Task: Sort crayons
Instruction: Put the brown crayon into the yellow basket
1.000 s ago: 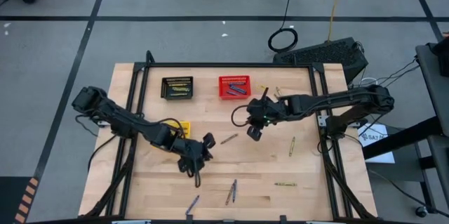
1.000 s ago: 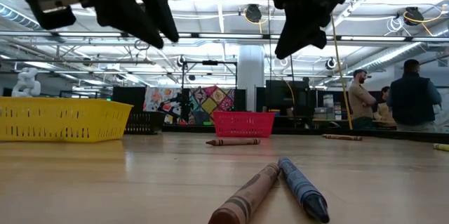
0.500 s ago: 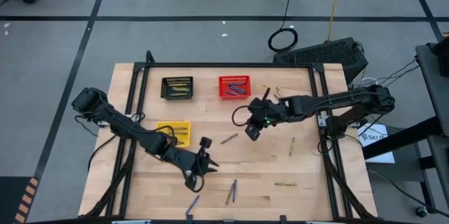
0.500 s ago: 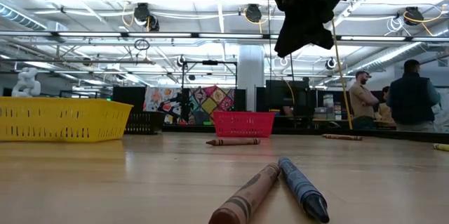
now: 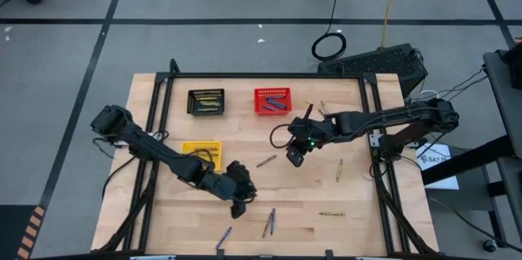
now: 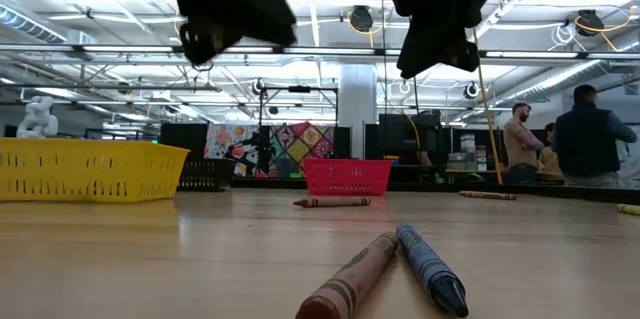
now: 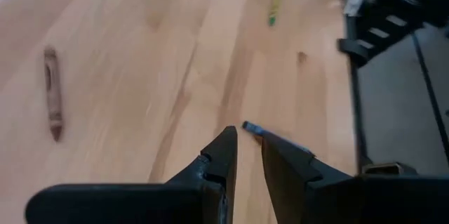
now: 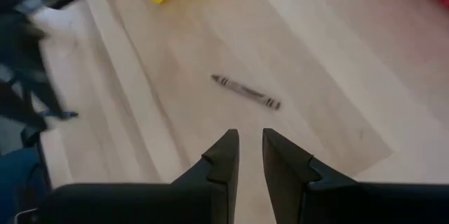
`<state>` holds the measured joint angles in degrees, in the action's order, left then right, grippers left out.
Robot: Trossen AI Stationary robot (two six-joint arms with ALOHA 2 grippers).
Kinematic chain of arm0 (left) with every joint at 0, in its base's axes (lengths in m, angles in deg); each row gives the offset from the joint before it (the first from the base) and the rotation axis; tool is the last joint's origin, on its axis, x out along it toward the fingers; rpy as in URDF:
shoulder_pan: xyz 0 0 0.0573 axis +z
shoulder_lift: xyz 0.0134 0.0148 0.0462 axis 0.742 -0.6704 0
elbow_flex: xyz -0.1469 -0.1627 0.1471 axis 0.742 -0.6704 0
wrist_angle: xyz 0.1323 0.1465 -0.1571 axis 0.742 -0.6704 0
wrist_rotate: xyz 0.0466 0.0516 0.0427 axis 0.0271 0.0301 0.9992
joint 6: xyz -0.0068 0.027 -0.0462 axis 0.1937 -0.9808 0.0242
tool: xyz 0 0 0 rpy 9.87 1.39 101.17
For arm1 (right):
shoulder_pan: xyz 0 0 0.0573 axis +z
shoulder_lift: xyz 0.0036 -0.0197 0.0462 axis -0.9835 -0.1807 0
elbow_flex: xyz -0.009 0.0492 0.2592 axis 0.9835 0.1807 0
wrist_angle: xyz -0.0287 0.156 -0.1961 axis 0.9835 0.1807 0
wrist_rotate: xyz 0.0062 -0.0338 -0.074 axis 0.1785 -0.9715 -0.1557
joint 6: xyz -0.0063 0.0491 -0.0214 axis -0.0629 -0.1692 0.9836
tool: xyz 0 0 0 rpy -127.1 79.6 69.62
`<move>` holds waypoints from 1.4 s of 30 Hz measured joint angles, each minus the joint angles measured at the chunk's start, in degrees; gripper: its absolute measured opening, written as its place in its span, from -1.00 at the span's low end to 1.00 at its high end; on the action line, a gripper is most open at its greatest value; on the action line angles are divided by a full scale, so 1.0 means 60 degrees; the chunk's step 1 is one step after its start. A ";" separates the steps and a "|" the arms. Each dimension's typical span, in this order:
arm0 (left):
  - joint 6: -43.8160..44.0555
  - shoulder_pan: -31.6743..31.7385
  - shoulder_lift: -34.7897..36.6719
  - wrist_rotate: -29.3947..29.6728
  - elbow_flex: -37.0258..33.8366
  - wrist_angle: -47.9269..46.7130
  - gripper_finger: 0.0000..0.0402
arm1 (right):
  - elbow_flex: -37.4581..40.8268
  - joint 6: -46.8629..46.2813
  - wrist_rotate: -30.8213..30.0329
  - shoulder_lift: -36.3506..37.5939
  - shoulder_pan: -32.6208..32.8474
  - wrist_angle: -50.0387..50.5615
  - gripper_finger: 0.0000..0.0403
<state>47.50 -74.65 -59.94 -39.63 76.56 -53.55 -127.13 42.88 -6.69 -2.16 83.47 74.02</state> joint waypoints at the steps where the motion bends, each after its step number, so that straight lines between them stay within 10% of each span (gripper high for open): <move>1: 0.0089 0.0027 -0.0200 -0.0003 0.0115 -0.0095 -0.64 | 0.0000 -0.0103 -0.0002 -0.0002 0.0065 0.0017 -0.74; 13: 0.1623 -0.0037 -0.2083 0.0064 0.2510 -0.2305 -0.64 | 0.0011 -0.0624 -0.0038 -0.0002 0.0690 0.0394 -0.74; 42: 0.4397 -0.1179 -0.4041 0.0499 0.3806 -0.1839 -0.64 | 0.0011 -0.1872 -0.0080 -0.0002 0.1312 0.0533 -0.74</move>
<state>73.88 -81.73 -84.19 -36.64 99.40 -64.58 -127.06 31.64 -7.17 -2.17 91.34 77.22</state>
